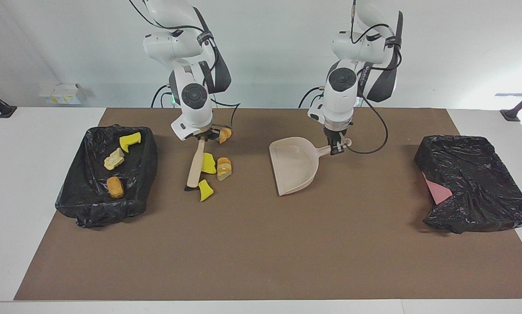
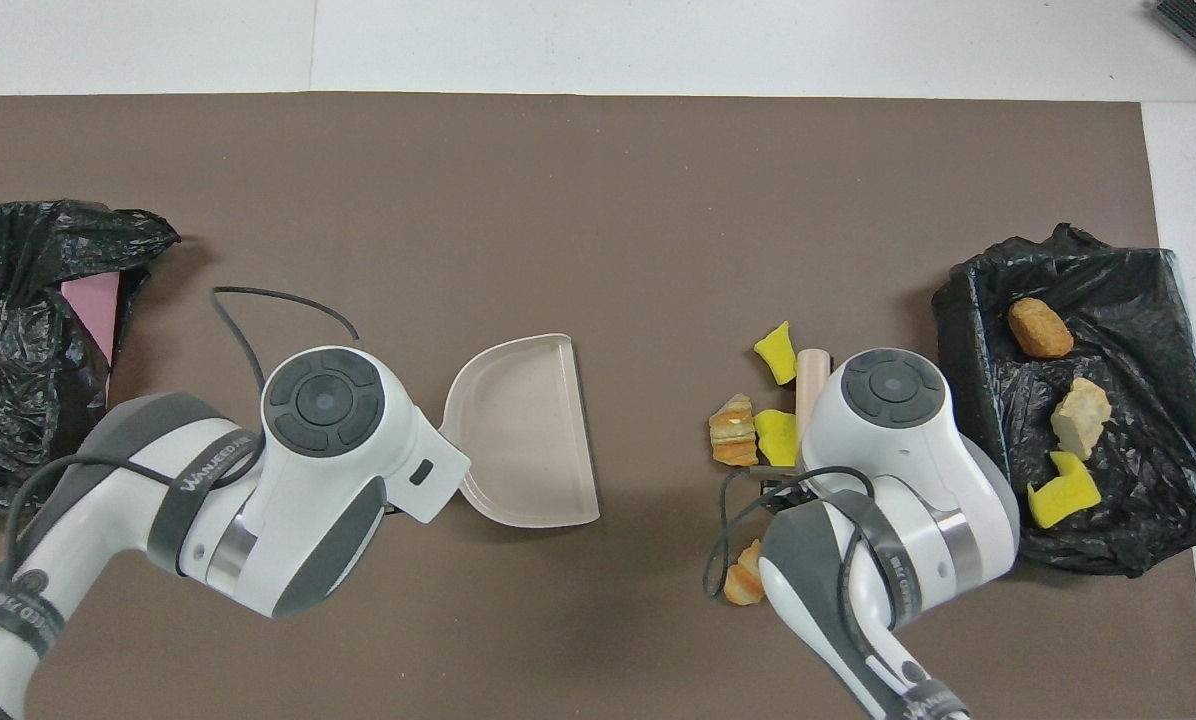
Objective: Sweep and dump trash in bin
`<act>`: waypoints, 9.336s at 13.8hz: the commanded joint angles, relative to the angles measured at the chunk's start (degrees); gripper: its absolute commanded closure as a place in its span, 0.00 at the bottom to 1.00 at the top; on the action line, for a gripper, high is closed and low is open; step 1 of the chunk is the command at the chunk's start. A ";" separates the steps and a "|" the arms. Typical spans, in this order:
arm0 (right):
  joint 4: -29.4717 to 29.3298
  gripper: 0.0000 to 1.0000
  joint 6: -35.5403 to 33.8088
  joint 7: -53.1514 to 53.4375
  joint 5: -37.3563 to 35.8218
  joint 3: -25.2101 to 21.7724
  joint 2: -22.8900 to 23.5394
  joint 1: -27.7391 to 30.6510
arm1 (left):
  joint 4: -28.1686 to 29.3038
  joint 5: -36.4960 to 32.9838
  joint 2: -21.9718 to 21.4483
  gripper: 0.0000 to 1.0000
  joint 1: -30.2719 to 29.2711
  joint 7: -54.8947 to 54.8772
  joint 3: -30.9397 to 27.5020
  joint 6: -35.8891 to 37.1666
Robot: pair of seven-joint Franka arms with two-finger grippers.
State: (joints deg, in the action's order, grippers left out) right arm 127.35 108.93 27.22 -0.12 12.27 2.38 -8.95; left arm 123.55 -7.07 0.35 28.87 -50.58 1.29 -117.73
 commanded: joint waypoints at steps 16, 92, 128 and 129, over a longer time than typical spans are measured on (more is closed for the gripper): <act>-14.66 1.00 -5.74 -5.07 6.75 -0.23 4.29 -9.87 | 5.03 -0.84 1.94 1.00 3.65 8.39 -0.68 -14.72; 2.28 1.00 -6.89 -2.69 13.57 -0.32 -10.20 -10.30 | 7.06 0.65 0.44 1.00 1.62 -5.76 -0.59 -14.99; -6.33 1.00 3.48 14.24 17.78 0.47 1.49 -30.41 | -22.45 9.53 7.21 1.00 -22.18 -29.12 -0.68 9.78; -5.37 1.00 4.88 16.09 17.79 0.56 1.32 -31.38 | -24.56 10.05 7.47 1.00 -23.67 -31.75 -0.68 11.80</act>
State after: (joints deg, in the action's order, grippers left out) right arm 120.33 111.60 40.91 16.97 12.84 3.92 -39.19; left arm 104.33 1.35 6.68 8.15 -77.80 0.11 -110.88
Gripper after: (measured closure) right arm 0.744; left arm 0.687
